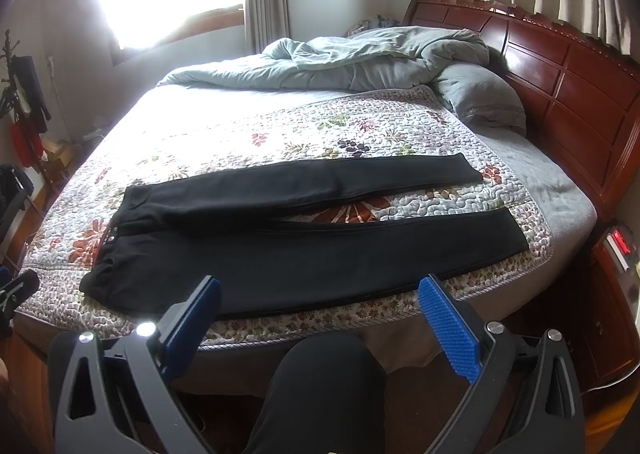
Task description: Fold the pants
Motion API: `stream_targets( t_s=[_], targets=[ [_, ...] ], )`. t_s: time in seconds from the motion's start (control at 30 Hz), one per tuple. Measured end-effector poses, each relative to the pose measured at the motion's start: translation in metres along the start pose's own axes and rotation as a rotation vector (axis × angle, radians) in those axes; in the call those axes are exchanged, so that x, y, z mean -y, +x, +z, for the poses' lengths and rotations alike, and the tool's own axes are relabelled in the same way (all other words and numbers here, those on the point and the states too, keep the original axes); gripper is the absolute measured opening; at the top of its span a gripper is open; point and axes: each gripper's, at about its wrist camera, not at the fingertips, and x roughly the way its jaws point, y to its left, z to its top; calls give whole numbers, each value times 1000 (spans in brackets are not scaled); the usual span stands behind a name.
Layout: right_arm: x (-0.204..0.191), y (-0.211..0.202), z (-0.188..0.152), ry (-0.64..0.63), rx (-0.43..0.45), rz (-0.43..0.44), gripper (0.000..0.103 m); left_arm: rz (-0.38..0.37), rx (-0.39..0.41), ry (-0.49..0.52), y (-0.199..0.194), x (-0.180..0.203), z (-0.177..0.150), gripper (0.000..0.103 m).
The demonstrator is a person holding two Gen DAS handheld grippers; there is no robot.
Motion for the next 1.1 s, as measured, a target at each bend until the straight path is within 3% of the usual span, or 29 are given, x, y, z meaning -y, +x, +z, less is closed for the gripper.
stream_targets(
  t_s=[1.1],
  targets=[
    [-3, 12, -1, -15, -19, -1, 99, -7, -17, -1, 11, -1, -3, 100]
  ],
)
